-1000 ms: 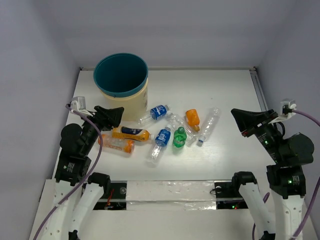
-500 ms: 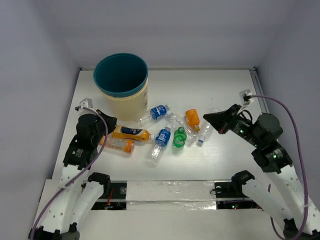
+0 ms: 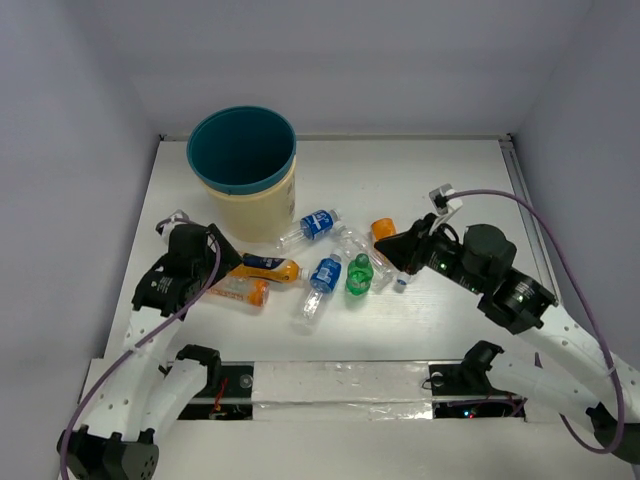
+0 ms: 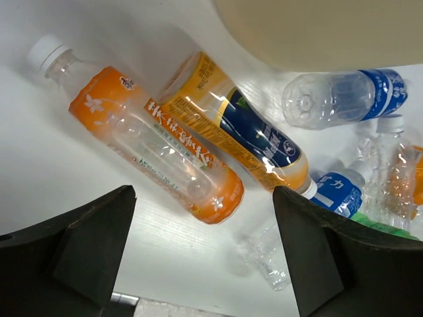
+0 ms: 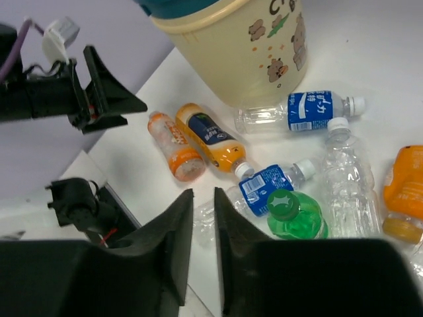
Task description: Put the plastic bottles in the bin
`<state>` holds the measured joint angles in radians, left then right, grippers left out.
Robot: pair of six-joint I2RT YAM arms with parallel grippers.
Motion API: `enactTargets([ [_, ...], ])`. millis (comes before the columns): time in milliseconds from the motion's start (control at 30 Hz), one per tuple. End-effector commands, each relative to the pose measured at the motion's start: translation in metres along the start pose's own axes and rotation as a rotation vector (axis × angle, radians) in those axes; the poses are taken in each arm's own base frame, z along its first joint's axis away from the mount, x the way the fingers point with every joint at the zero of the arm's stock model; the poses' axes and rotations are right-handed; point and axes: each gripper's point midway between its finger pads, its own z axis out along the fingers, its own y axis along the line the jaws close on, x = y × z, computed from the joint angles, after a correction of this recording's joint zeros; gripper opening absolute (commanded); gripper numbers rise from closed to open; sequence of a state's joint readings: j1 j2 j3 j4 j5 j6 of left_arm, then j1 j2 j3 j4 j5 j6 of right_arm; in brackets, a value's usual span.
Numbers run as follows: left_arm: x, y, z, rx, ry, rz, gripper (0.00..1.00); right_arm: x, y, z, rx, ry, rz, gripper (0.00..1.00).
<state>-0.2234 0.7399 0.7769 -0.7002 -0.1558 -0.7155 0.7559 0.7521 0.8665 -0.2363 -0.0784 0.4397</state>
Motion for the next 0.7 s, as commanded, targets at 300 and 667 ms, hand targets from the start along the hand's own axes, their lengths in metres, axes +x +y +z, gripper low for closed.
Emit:
enactTargets([
  [300,0.019,0.014,0.025,-0.171,0.149,-0.108,0.94,-0.001,0.005,-0.009,-0.020,-0.047,-0.073,0.65],
  [667,0.041,0.050,0.048,-0.299,0.198,-0.177,0.99,0.012,0.007,-0.013,-0.063,-0.024,-0.094,0.67],
])
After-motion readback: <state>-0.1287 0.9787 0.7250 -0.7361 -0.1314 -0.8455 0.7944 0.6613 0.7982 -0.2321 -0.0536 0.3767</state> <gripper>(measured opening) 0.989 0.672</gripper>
